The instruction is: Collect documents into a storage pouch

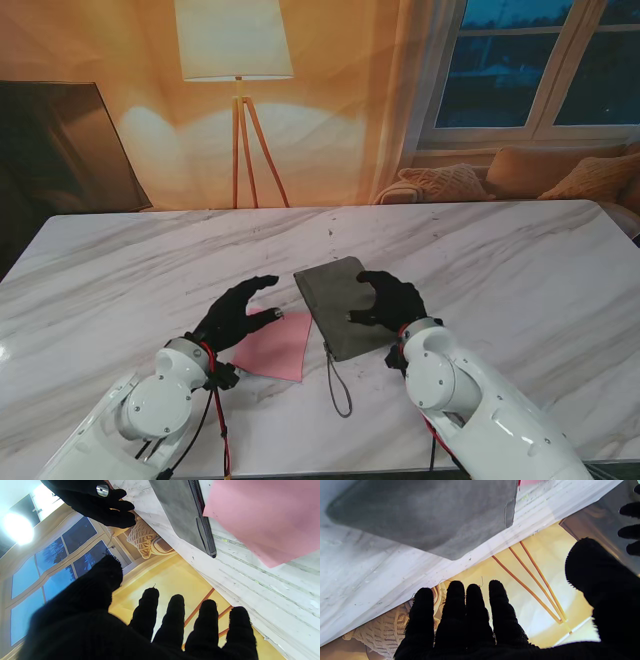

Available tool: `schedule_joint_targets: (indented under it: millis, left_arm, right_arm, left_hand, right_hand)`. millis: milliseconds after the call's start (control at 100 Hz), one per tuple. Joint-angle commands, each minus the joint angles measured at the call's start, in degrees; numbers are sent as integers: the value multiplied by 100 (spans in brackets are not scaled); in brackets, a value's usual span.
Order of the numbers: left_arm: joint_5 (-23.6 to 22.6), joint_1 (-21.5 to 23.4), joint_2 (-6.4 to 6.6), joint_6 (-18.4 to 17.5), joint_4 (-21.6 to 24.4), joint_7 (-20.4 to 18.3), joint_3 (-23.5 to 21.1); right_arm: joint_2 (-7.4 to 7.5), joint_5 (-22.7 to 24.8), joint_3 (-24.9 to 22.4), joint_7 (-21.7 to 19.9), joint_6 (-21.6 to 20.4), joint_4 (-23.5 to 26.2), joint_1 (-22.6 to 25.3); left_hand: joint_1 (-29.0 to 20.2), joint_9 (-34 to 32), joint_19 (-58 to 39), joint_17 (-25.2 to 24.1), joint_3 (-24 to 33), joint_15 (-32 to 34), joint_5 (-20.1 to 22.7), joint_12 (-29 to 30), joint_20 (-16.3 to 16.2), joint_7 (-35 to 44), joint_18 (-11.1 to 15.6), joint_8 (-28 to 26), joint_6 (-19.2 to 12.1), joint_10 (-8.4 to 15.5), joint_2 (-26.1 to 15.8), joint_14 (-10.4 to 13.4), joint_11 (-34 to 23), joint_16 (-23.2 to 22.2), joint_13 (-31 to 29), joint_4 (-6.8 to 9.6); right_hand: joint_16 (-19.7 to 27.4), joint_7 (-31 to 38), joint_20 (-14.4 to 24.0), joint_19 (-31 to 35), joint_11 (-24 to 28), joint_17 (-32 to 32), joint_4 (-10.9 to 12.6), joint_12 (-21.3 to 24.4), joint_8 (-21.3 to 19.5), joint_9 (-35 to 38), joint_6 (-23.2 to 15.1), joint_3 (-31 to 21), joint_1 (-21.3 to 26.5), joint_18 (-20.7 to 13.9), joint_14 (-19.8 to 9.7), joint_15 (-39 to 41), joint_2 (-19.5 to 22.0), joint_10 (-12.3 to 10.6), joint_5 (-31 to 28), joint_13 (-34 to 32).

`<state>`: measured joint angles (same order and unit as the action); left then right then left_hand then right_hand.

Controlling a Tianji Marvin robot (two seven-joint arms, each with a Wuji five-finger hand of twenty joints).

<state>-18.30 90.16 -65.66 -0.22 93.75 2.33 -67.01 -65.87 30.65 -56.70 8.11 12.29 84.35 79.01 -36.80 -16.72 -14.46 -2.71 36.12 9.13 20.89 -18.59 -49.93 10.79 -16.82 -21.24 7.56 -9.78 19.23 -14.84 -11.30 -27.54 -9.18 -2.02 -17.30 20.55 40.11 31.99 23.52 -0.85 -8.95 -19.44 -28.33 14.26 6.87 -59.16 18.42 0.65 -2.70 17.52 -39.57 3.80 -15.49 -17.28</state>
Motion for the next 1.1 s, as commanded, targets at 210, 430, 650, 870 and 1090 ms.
schedule_joint_targets:
  millis: [210,430,650,870,1090]
  left_arm:
    - [-150,115,74,-16,77,-252,-233]
    - [-102,102,81,3,52,-308,-224]
    - [-39,21,83,9,-3,-365,-133]
    - [-22,-12,100,63,-12,-458,-107]
    - [-61,-51,103,59,-44,-464,-64]
  right_arm:
    - [-74,211,600,-181,215,-316,-212]
    - [-115,422,1050,-50,242,-707,-486]
    - [-205,531,1410,162,450,-1074,-734]
    - [-322,540,1696,388,558,-1434,-990]
    - [-385,421,1865,367,570,-1599,-1132]
  left_hand:
    - [8,-153,36,11,-182,76,-24,-97,-144,-66,112,45,-100,-29,-85,-22,19,-66,-121,-35]
    - [2,-223,45,-5,-198,78,17,-116,-157,-57,123,41,-80,-64,-93,-22,2,-76,-107,-34]
    - [-3,-291,61,-20,-213,80,76,-138,-158,-41,129,35,-51,-109,-114,-37,-19,-80,-117,-33]
    - [-31,-396,144,-136,-237,83,210,-163,-102,0,176,22,-17,-148,-138,-63,-41,-85,-136,-29]
    - [-39,-427,153,-127,-223,92,262,-185,-76,22,178,13,8,-169,-144,-67,-63,-95,-142,-28]
  right_hand:
    - [150,-13,-108,-533,14,220,59,88,24,-299,113,-304,-200,-358,-75,-126,-361,-53,57,362]
    - [171,-42,-95,-803,-200,247,41,269,-46,-437,162,-418,-129,-397,-116,-102,-424,-71,446,556]
    - [181,-115,4,-879,-571,309,30,397,-76,-484,195,-439,-165,-346,-132,-54,-451,-66,739,734]
    - [185,-232,52,-1069,-879,617,37,390,-97,-502,139,-367,-200,-445,-212,-40,-389,-167,1007,901]
    - [209,-381,-119,-1350,-1039,558,34,320,-102,-493,104,-220,-343,-371,-177,-80,-264,-209,986,938]
